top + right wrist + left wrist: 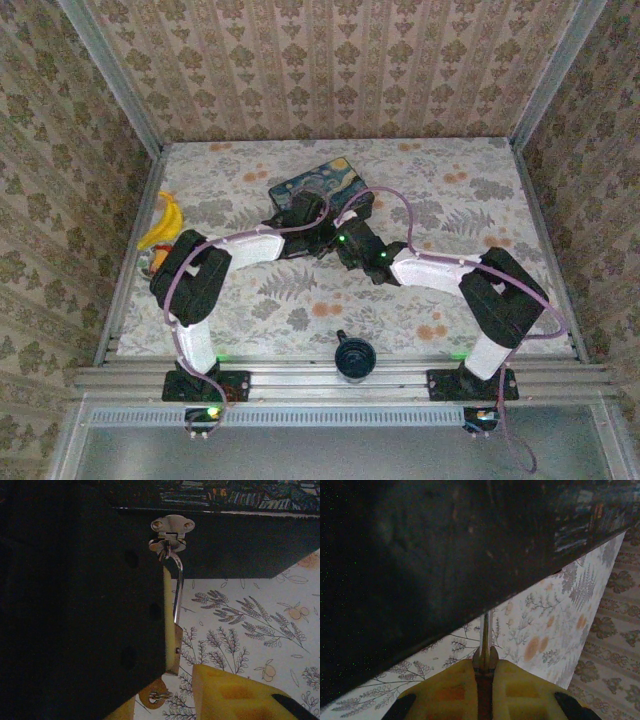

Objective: Unlock the padlock with the key

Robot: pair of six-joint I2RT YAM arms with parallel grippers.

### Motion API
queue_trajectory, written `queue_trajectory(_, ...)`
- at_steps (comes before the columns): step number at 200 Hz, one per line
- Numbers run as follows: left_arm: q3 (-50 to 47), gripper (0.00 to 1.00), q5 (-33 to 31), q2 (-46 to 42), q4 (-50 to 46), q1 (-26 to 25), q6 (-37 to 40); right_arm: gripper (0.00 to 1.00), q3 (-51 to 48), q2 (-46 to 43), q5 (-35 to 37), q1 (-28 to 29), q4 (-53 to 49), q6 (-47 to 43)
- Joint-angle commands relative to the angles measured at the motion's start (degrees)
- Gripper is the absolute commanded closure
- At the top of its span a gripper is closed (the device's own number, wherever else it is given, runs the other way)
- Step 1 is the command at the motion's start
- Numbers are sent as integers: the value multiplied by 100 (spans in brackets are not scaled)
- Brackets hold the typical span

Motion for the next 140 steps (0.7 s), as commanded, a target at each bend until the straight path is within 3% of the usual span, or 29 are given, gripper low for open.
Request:
queue_trajectory(1, 203, 100, 480, -76, -167, -87, -86, 61, 25, 264, 337, -1, 203, -138)
queue_trajectory(21, 213, 100, 489, -92, -169, -79, -102, 61, -50, 243, 305, -2, 251, -173)
queue_trajectory(52, 238, 100, 497, -120, -184, -75, -77, 71, -189, 211, 113, -43, 330, -186)
queue_trajectory(95, 239, 100, 552, -130, -136, -72, -77, 87, -337, 201, -442, -302, 563, 199)
queue_trajectory(140, 232, 100, 595, -148, -124, -73, -51, 94, -447, 79, -1364, -781, 960, 953)
